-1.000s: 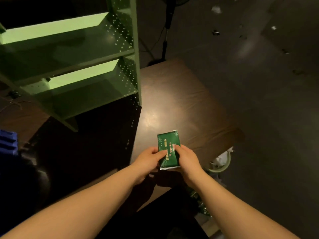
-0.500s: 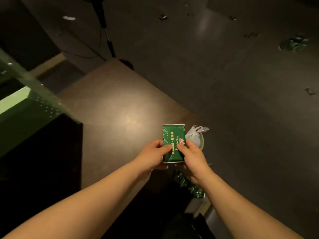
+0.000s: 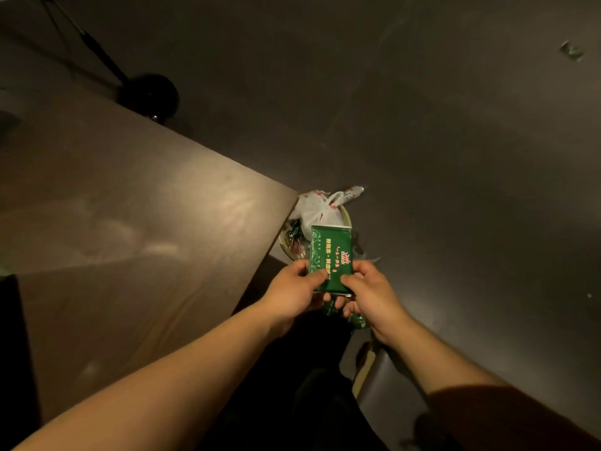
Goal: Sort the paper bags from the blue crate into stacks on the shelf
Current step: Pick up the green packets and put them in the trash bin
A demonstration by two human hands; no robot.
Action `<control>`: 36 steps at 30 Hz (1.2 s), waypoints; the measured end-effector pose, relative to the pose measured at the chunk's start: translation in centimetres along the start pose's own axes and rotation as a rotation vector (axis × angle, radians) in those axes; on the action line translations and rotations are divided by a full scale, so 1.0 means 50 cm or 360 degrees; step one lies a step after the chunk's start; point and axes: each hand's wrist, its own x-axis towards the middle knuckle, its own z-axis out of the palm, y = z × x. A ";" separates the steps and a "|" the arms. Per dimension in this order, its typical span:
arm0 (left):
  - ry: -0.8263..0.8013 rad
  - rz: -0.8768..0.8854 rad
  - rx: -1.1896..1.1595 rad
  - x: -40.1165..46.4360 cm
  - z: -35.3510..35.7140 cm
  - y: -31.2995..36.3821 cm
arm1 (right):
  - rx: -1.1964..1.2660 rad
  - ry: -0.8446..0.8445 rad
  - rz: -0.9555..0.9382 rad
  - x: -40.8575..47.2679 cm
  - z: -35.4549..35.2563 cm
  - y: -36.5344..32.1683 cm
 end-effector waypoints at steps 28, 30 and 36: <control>0.0554 -0.0451 -0.0490 0.645 -0.015 -0.328 | 0.0289 0.0185 0.0238 0.638 -0.016 0.389; 0.0426 -0.0474 -0.0408 0.661 -0.015 -0.325 | 0.0486 0.0234 0.0180 0.649 -0.021 0.396; 0.0309 -0.0588 -0.0319 0.661 -0.004 -0.343 | 0.0471 0.0394 0.0201 0.632 -0.036 0.428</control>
